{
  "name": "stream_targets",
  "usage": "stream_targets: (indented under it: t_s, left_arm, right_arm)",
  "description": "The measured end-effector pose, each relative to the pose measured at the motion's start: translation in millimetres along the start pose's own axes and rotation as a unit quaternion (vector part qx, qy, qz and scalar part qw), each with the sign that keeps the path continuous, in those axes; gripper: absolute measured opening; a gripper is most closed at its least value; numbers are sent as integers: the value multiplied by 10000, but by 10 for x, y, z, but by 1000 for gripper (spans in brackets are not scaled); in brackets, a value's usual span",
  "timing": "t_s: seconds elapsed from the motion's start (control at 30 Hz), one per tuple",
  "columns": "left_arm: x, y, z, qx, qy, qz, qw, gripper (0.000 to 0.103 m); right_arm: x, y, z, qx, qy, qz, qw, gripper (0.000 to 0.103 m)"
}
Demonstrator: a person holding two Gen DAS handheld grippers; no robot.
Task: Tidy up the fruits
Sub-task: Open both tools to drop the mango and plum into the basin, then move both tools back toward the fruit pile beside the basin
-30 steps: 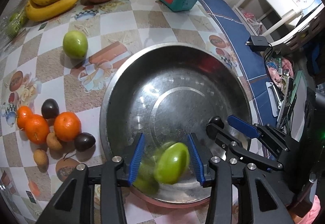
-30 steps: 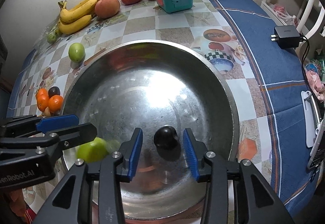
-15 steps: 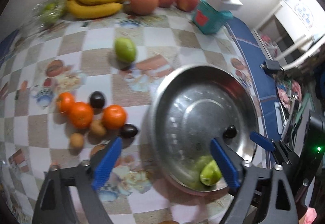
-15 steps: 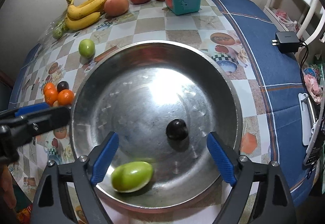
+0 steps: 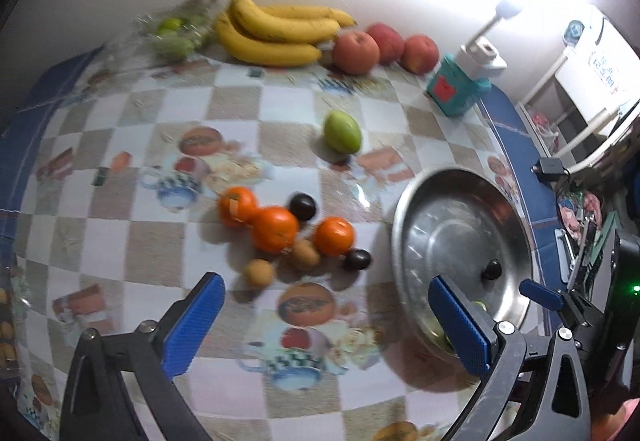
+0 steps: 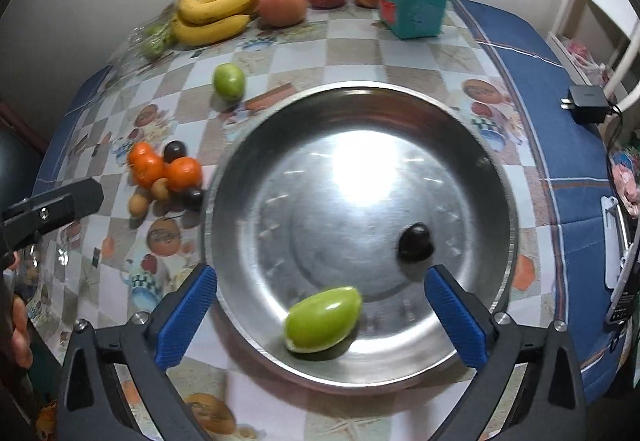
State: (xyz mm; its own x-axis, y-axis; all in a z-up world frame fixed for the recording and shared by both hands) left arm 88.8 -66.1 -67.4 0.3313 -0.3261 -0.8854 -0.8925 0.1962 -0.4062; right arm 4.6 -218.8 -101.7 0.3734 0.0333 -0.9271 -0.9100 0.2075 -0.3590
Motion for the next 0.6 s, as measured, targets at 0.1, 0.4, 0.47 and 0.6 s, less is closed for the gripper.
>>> stream_targets:
  t_s: [0.1,0.4,0.47,0.6]
  left_arm:
    - [-107,-58,181,40,-91,-342,9994,103]
    - [-222,-57,457,259,190,-514,9982,103]
    - [-221,-46,541,211,268,-499,9982,103]
    - [-180,-25,745,114,34,-413,9991,103]
  right_arm:
    - [-2,-12,191,-102,-222,8,9997,103]
    - [1,-78,806,-840,-501,-87,9952,103]
    - [32,-70,908,-916,-603,-17,9940,103]
    - [106,-63,1090,-1111,-758,25,9909,103]
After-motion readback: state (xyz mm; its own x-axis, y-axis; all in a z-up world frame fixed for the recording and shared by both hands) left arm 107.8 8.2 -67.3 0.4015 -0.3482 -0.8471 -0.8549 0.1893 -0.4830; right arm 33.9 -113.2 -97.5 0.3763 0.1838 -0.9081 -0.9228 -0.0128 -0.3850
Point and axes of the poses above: each gripper's, at about its wrist camera, not at the fingertips, and x roughly the way its jaws point, z to its left, y to its underside, the point moved 9 cm from there along x, roughly the way its jaws point
